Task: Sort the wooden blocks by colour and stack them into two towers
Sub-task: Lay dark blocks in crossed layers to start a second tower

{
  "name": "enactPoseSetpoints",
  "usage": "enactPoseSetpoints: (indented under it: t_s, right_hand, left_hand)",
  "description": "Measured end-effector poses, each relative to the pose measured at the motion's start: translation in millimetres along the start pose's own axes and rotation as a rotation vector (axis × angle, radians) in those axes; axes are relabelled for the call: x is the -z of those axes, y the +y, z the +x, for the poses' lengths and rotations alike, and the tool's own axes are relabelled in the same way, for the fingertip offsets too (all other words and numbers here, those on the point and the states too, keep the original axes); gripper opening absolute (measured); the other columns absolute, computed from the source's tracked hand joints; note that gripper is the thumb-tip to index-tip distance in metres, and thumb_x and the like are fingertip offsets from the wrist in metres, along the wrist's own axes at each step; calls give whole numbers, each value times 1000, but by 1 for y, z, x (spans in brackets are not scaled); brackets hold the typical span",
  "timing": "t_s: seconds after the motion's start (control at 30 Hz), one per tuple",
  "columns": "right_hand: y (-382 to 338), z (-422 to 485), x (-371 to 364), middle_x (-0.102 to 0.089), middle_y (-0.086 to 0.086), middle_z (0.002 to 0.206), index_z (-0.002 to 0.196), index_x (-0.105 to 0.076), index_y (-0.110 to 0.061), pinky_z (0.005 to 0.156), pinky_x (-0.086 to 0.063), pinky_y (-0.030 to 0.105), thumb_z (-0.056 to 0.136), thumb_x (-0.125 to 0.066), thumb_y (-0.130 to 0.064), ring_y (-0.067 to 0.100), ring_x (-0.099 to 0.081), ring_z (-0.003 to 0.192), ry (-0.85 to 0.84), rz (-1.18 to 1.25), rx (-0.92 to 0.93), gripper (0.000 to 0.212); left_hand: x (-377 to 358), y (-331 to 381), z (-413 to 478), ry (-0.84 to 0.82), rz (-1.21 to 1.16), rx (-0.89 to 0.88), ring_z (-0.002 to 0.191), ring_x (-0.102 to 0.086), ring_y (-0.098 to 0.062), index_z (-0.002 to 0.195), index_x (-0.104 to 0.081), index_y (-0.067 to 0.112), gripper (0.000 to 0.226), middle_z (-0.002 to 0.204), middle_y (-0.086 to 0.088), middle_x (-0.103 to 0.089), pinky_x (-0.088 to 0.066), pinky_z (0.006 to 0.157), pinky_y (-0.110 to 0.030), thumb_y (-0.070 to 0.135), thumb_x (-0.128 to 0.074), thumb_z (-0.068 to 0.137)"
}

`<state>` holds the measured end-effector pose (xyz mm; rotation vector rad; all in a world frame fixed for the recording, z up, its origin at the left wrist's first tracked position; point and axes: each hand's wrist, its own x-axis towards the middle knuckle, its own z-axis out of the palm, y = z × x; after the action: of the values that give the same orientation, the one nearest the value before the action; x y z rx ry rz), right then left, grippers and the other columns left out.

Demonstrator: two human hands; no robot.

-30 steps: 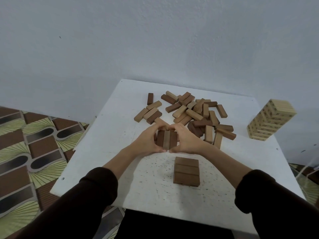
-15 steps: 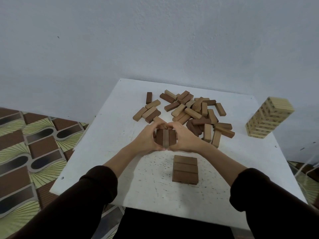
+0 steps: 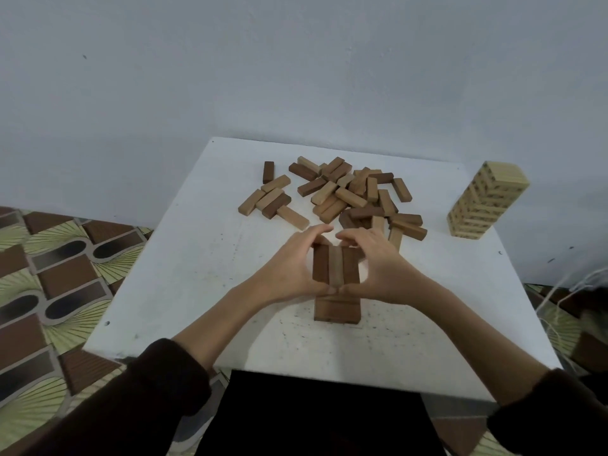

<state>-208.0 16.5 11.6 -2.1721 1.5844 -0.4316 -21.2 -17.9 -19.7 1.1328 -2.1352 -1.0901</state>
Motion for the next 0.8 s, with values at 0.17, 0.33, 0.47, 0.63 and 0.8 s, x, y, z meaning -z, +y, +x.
enactPoseSetpoints:
  t_s: [0.17, 0.33, 0.47, 0.63, 0.8]
  right_hand:
    - [3, -20, -15, -47, -4, 122, 132, -40, -18, 94, -37, 30, 67, -80, -41, 11, -38, 107, -10, -21, 9, 79]
    - [5, -30, -19, -49, 0, 118, 129, -43, -16, 92, -38, 33, 66, -81, -42, 15, -41, 103, 9, -35, 17, 77]
    - [7, -35, -21, -48, 1, 118, 131, -41, -15, 93, -39, 39, 64, -77, -49, 16, -39, 105, 2, -23, 12, 84]
    - [10, -38, -19, -43, 3, 128, 142, -29, -14, 94, -29, 24, 66, -84, -36, 15, -35, 115, -53, 21, -5, 96]
    - [10, -40, -21, -45, 6, 124, 140, -31, -11, 91, -29, 21, 67, -83, -33, 16, -37, 111, -28, 38, 21, 92]
  left_hand:
    - [-12, 3, -19, -68, 5, 21, 120, -41, -10, 141, -31, 28, 97, 122, 7, -52, -35, 101, -26, 21, -86, 63]
    - [-16, 6, -26, -102, 10, 30, 120, -37, -7, 143, -28, 28, 99, 124, 7, -51, -30, 91, -11, 21, -87, 64]
    - [-17, 6, -30, -119, 27, 31, 121, -35, -8, 145, -25, 25, 102, 127, 6, -49, -29, 93, -19, 19, -86, 65]
    - [-16, 7, -31, -119, 61, 32, 121, -32, -9, 146, -23, 24, 104, 128, 5, -45, -28, 94, -22, 20, -86, 64]
    - [-17, 7, -31, -125, 50, 31, 120, -33, -8, 146, -23, 25, 103, 126, 5, -46, -28, 93, -20, 20, -86, 65]
